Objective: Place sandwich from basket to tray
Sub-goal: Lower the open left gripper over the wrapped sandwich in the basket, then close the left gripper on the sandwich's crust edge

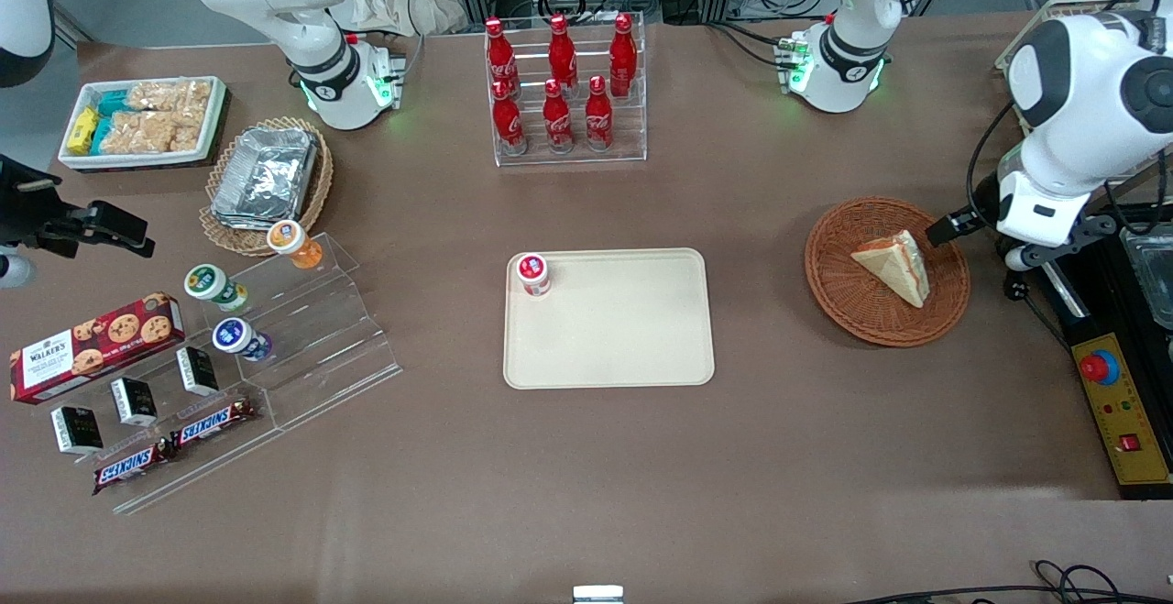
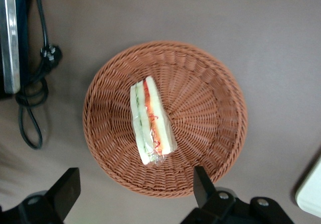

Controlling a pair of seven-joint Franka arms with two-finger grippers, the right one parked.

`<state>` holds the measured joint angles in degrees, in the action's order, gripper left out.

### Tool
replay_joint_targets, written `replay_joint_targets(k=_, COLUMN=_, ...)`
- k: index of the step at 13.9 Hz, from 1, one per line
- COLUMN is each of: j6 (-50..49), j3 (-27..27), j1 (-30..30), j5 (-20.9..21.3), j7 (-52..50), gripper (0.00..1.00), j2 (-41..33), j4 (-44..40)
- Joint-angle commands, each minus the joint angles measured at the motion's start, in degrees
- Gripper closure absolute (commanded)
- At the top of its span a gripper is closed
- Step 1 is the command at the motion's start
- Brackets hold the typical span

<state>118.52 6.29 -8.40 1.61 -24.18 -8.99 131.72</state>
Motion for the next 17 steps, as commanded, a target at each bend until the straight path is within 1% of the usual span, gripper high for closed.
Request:
replay_joint_targets(k=1, j6=3.7, j3=0.0, j1=-0.4, j5=0.1, j7=-7.3, gripper=0.00, j2=-1.9, j4=4.4)
replay_joint_targets(k=3, j6=8.3, j3=0.0, j1=-0.4, j5=0.1, j7=-12.0, gripper=0.00, j2=-0.9, j4=7.2)
replay_joint_targets(k=5, j6=10.3, j3=0.1, j1=-0.2, j5=0.1, j7=-16.8, gripper=0.00, j2=2.2, j4=7.6)
replay_joint_targets(k=9, j6=14.8, j3=0.1, j1=-0.2, j5=0.1, j7=-23.2, gripper=0.00, j2=8.8, j4=7.6)
replay_joint_targets(k=13, j6=19.0, j3=0.1, j1=-0.1, j5=0.1, j7=-25.0, gripper=0.00, j2=14.2, j4=7.6)
replay_joint_targets(k=17, j6=21.1, j3=0.1, j1=-0.3, j5=0.1, j7=-27.2, gripper=0.00, j2=19.4, j4=7.2)
